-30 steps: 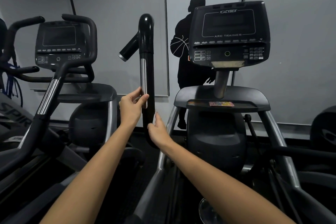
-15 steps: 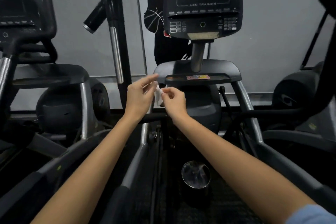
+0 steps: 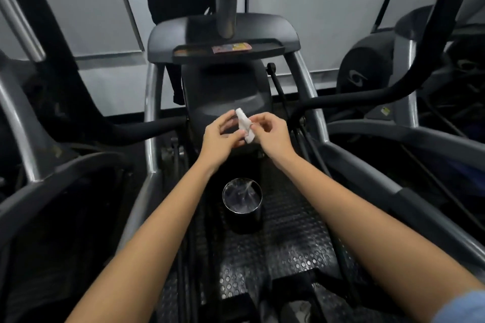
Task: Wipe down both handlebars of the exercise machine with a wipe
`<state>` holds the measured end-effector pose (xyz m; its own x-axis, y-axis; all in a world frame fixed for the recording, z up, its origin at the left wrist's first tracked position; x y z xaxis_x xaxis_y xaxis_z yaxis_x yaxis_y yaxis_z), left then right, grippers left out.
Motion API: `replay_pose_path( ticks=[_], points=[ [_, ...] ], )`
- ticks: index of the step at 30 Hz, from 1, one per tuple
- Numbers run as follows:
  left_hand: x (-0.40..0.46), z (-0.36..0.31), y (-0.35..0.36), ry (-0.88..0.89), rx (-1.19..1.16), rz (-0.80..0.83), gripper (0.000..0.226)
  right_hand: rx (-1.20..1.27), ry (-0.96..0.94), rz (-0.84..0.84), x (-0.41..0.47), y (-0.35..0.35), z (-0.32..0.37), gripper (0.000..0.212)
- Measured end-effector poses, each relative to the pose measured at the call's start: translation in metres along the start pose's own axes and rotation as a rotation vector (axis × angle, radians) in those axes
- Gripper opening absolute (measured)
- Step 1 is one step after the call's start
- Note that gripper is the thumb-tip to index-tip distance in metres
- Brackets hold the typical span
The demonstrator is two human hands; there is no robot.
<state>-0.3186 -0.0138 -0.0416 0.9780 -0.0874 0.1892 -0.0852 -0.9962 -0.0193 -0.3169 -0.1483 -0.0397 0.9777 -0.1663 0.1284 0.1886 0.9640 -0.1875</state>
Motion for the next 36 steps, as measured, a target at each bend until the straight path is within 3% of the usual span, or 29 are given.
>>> replay_pose_path(
  ticks=[8,12,14,17,22,25,27,31,33,36],
  points=[
    [0.073,0.103,0.032,-0.195,-0.039,-0.001,0.041,0.119,0.313,0.209,0.082,-0.001,-0.1,0.018],
    [0.108,0.159,0.035,-0.282,-0.001,-0.037,0.032,0.092,0.368,0.313,0.121,0.015,-0.143,0.037],
    [0.12,0.192,0.034,-0.363,-0.001,-0.108,0.027,-0.028,0.315,0.344,0.138,0.025,-0.168,0.041],
    [0.136,0.244,0.031,-0.487,0.026,-0.188,0.026,-0.24,0.252,0.371,0.164,0.038,-0.212,0.022],
    [0.144,0.316,0.038,-0.703,-0.07,-0.287,0.03,-0.482,0.305,0.42,0.193,0.053,-0.289,0.009],
    [0.144,0.357,0.045,-0.788,-0.07,-0.234,0.033,-0.541,0.399,0.447,0.197,0.062,-0.335,0.02],
    [0.143,0.381,0.049,-0.827,-0.093,-0.229,0.021,-0.547,0.454,0.479,0.2,0.069,-0.358,0.012],
    [0.145,0.423,0.047,-0.867,-0.008,-0.207,0.037,-0.668,0.512,0.634,0.209,0.079,-0.381,0.051],
    [0.145,0.433,0.043,-0.89,0.052,-0.199,0.05,-0.77,0.534,0.671,0.215,0.08,-0.388,0.045],
    [0.141,0.414,0.04,-0.892,0.073,-0.224,0.041,-0.927,0.535,0.644,0.221,0.075,-0.393,0.029]
  ],
)
Point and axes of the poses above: each hand's wrist, its own x-axis towards the middle knuckle, its own y-axis out of the palm, z = x × y, the point moved 3 cm from there along x, towards the middle knuckle, and after that the axes turned 4 degrees about y, right-handed, at the moved point
